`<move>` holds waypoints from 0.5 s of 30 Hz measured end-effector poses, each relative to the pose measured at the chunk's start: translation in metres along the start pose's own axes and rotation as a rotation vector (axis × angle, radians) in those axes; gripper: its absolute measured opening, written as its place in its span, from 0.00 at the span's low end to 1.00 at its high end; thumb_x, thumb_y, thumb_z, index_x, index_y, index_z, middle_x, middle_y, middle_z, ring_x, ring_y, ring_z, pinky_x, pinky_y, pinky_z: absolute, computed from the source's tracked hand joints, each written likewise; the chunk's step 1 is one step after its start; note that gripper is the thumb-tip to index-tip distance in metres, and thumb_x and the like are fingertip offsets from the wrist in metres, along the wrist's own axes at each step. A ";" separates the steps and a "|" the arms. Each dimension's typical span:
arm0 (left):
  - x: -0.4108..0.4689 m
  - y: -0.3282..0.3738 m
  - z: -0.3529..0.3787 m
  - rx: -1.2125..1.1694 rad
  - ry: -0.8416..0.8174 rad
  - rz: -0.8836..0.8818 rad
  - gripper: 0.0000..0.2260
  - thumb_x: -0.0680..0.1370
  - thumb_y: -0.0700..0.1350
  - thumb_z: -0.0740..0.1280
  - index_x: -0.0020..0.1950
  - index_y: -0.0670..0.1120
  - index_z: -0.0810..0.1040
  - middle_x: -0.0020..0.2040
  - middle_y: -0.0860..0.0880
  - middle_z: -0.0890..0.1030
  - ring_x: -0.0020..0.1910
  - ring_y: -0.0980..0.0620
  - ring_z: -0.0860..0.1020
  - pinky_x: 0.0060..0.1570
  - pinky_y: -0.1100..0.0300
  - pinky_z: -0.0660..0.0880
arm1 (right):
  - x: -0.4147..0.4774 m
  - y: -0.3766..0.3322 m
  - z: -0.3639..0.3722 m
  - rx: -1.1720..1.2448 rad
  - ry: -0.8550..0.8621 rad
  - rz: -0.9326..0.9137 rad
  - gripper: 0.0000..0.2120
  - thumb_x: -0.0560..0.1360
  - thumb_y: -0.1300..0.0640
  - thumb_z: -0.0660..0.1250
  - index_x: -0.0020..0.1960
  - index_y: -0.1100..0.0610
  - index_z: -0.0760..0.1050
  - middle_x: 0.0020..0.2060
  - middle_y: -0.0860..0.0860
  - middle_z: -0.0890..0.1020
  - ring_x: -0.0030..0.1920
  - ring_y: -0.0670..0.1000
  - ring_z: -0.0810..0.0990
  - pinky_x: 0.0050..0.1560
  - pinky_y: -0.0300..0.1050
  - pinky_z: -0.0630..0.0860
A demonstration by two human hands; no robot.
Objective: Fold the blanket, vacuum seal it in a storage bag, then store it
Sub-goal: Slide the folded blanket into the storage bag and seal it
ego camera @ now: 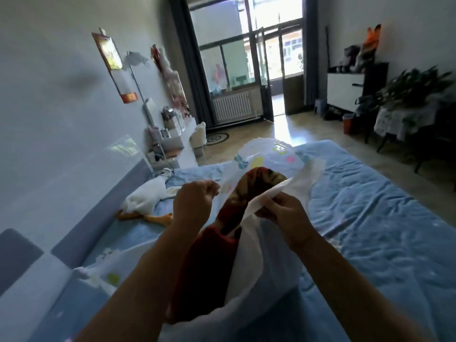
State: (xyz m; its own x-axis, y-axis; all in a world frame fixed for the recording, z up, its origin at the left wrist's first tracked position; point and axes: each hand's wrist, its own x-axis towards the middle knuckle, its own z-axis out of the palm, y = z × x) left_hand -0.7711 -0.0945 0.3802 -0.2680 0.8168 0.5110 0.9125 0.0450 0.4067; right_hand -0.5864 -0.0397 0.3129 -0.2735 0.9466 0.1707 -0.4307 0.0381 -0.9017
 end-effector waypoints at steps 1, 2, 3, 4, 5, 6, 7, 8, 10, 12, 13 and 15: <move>-0.005 0.003 0.002 -0.009 -0.037 -0.003 0.09 0.77 0.48 0.66 0.46 0.47 0.85 0.43 0.47 0.86 0.46 0.46 0.84 0.49 0.52 0.78 | -0.001 0.000 -0.001 0.009 0.010 0.010 0.06 0.76 0.65 0.65 0.41 0.64 0.78 0.35 0.57 0.82 0.36 0.50 0.82 0.41 0.42 0.81; -0.010 0.006 0.006 -0.030 -0.078 -0.005 0.09 0.76 0.49 0.66 0.45 0.48 0.85 0.42 0.48 0.86 0.44 0.47 0.84 0.48 0.52 0.79 | -0.002 0.000 -0.002 0.018 0.024 0.024 0.06 0.76 0.66 0.65 0.41 0.65 0.77 0.33 0.56 0.82 0.34 0.49 0.82 0.38 0.40 0.80; -0.015 0.009 0.009 -0.056 -0.119 -0.010 0.10 0.75 0.50 0.65 0.44 0.48 0.85 0.40 0.49 0.86 0.42 0.48 0.84 0.47 0.52 0.79 | -0.004 0.001 -0.002 0.026 0.038 0.037 0.06 0.76 0.66 0.65 0.40 0.65 0.77 0.31 0.54 0.81 0.32 0.48 0.81 0.36 0.38 0.80; -0.018 0.011 0.011 -0.084 -0.148 -0.013 0.11 0.73 0.51 0.64 0.43 0.48 0.85 0.39 0.49 0.86 0.41 0.49 0.84 0.46 0.52 0.79 | -0.005 0.002 -0.002 0.038 0.044 0.050 0.07 0.76 0.66 0.64 0.40 0.65 0.76 0.28 0.53 0.81 0.30 0.47 0.81 0.34 0.37 0.79; -0.020 0.013 0.011 -0.100 -0.164 -0.015 0.12 0.72 0.51 0.64 0.43 0.48 0.85 0.39 0.49 0.86 0.41 0.49 0.84 0.47 0.52 0.79 | -0.005 0.000 0.000 0.050 0.045 0.058 0.07 0.76 0.66 0.64 0.40 0.65 0.76 0.27 0.51 0.81 0.29 0.46 0.81 0.33 0.36 0.78; -0.018 0.014 0.009 -0.110 -0.164 -0.013 0.10 0.73 0.50 0.66 0.43 0.47 0.85 0.40 0.49 0.86 0.42 0.49 0.84 0.47 0.52 0.79 | -0.002 -0.004 0.003 0.062 0.043 0.057 0.08 0.77 0.67 0.64 0.39 0.65 0.76 0.26 0.51 0.81 0.28 0.46 0.80 0.32 0.35 0.77; -0.015 0.015 0.006 -0.120 -0.155 -0.014 0.08 0.75 0.47 0.68 0.43 0.47 0.86 0.41 0.49 0.86 0.42 0.50 0.84 0.49 0.52 0.79 | 0.002 -0.011 0.008 0.074 0.041 0.048 0.09 0.77 0.67 0.63 0.38 0.65 0.76 0.26 0.51 0.81 0.28 0.46 0.80 0.32 0.36 0.78; -0.009 0.016 0.000 -0.142 -0.136 -0.019 0.06 0.76 0.44 0.69 0.44 0.46 0.86 0.41 0.49 0.86 0.42 0.51 0.84 0.50 0.53 0.79 | 0.009 -0.019 0.014 0.094 0.035 0.033 0.09 0.77 0.67 0.63 0.39 0.65 0.76 0.26 0.52 0.81 0.29 0.46 0.80 0.32 0.36 0.78; 0.002 0.018 -0.015 -0.218 -0.081 -0.039 0.06 0.76 0.41 0.69 0.44 0.46 0.86 0.37 0.51 0.86 0.36 0.56 0.82 0.47 0.58 0.79 | 0.025 -0.039 0.027 0.128 0.010 -0.013 0.07 0.77 0.67 0.62 0.42 0.66 0.76 0.31 0.55 0.81 0.31 0.47 0.81 0.35 0.38 0.80; 0.012 0.023 -0.029 -0.298 -0.039 -0.043 0.06 0.77 0.40 0.69 0.43 0.45 0.86 0.32 0.53 0.83 0.29 0.63 0.78 0.41 0.64 0.76 | 0.038 -0.051 0.040 0.134 -0.037 -0.054 0.06 0.78 0.66 0.62 0.47 0.68 0.76 0.36 0.58 0.80 0.34 0.48 0.82 0.38 0.39 0.80; 0.014 0.026 -0.034 -0.335 -0.038 -0.039 0.07 0.77 0.40 0.69 0.42 0.44 0.86 0.30 0.55 0.82 0.26 0.65 0.76 0.38 0.67 0.74 | 0.042 -0.053 0.046 0.114 -0.063 -0.063 0.06 0.78 0.66 0.62 0.48 0.68 0.76 0.38 0.59 0.81 0.35 0.48 0.82 0.39 0.39 0.80; 0.013 0.029 -0.035 -0.363 -0.074 -0.048 0.08 0.77 0.39 0.69 0.41 0.43 0.85 0.26 0.57 0.79 0.23 0.65 0.73 0.33 0.70 0.70 | 0.045 -0.046 0.053 0.026 -0.068 -0.057 0.06 0.78 0.65 0.63 0.45 0.66 0.77 0.37 0.59 0.81 0.34 0.49 0.83 0.39 0.39 0.80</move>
State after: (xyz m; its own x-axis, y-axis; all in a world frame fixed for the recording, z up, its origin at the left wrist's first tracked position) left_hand -0.7590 -0.1024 0.4249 -0.2726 0.8586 0.4341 0.7266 -0.1121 0.6779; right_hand -0.6249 -0.0157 0.3832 -0.3051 0.9193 0.2484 -0.4691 0.0820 -0.8794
